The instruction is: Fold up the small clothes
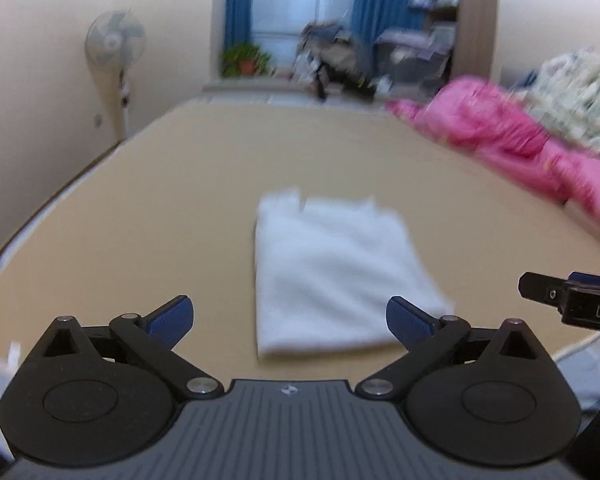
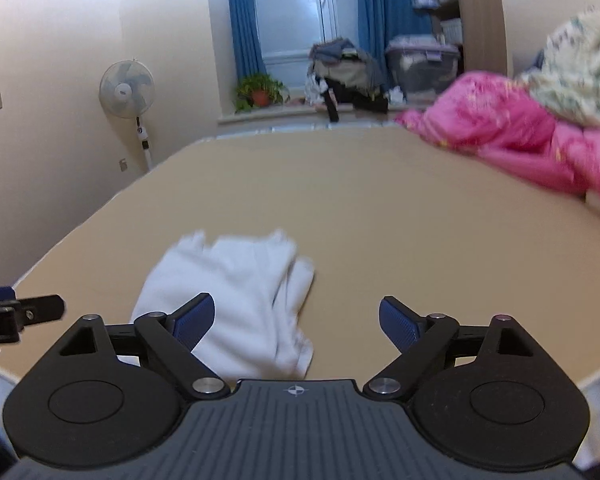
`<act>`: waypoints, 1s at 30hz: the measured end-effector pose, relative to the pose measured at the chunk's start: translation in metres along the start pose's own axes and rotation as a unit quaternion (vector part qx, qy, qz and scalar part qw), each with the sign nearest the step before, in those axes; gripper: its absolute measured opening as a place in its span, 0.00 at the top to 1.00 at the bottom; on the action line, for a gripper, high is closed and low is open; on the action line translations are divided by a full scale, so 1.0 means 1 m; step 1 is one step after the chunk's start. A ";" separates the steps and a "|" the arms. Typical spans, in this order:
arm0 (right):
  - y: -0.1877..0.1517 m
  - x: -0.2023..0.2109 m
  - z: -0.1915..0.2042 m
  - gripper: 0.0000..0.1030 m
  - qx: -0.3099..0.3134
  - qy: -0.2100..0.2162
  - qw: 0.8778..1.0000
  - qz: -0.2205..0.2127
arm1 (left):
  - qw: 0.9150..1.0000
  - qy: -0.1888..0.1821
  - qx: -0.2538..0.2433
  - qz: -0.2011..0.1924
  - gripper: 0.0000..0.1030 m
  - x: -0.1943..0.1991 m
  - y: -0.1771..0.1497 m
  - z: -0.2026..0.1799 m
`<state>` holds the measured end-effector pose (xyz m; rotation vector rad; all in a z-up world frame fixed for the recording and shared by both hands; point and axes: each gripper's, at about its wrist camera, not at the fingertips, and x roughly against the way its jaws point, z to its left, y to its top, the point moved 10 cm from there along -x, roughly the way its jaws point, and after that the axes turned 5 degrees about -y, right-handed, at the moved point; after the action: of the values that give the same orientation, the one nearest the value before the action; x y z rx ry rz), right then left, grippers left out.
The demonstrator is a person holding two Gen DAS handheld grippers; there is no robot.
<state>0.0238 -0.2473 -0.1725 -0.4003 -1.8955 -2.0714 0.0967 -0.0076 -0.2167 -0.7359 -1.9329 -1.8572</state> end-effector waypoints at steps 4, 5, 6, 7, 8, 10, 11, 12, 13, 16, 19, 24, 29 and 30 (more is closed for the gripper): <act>-0.001 -0.011 0.010 0.13 0.006 0.000 1.000 0.001 | 1.000 0.008 -0.019 0.021 0.00 -0.010 -0.010 -0.013; -0.002 -0.015 0.014 0.13 0.016 0.001 1.000 -0.002 | 0.999 0.016 -0.028 0.010 0.00 -0.010 -0.008 -0.012; -0.004 -0.018 0.017 0.13 0.026 0.000 1.000 -0.002 | 0.999 0.025 -0.034 0.004 0.00 -0.011 -0.006 -0.011; -0.007 -0.020 0.019 0.13 0.033 -0.001 0.999 0.002 | 0.999 0.028 -0.033 0.004 0.00 -0.013 -0.007 -0.010; -0.010 -0.022 0.022 0.13 0.035 0.000 0.999 0.006 | 0.999 0.025 -0.024 0.009 0.00 -0.016 -0.007 -0.007; -0.014 -0.023 0.026 0.13 0.034 0.004 0.999 0.008 | 1.000 0.017 -0.003 0.023 0.00 -0.021 -0.009 -0.004; -0.013 -0.023 0.029 0.13 0.035 0.007 0.999 0.006 | 1.000 0.016 0.002 0.026 0.00 -0.023 -0.010 -0.003; -0.013 -0.023 0.032 0.13 0.040 0.010 0.999 0.003 | 1.000 0.016 0.005 0.026 0.00 -0.023 -0.011 0.000; -0.014 -0.022 0.034 0.13 0.047 0.011 0.999 0.000 | 1.000 0.015 0.007 0.024 0.00 -0.025 -0.009 0.002; -0.015 -0.024 0.039 0.12 0.060 0.014 0.998 -0.001 | 1.000 0.018 0.006 0.014 0.00 -0.024 -0.005 0.003; -0.016 -0.025 0.043 0.12 0.059 0.019 0.998 0.001 | 1.000 0.018 0.007 0.013 0.00 -0.025 -0.004 0.002; -0.015 -0.025 0.046 0.12 0.060 0.023 0.998 0.002 | 1.000 0.009 0.012 0.012 0.00 -0.025 -0.003 0.001; -0.016 -0.025 0.052 0.12 0.068 0.029 0.997 0.003 | 1.000 0.001 0.009 0.018 0.00 -0.029 -0.005 -0.003; -0.017 -0.025 0.053 0.12 0.070 0.030 0.997 0.002 | 1.000 0.000 0.008 0.018 0.00 -0.029 -0.005 -0.004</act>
<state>0.0403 -0.1923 -0.1930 -0.3052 -1.9873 -1.9097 0.1166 -0.0151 -0.2374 -0.7608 -1.9187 -1.8194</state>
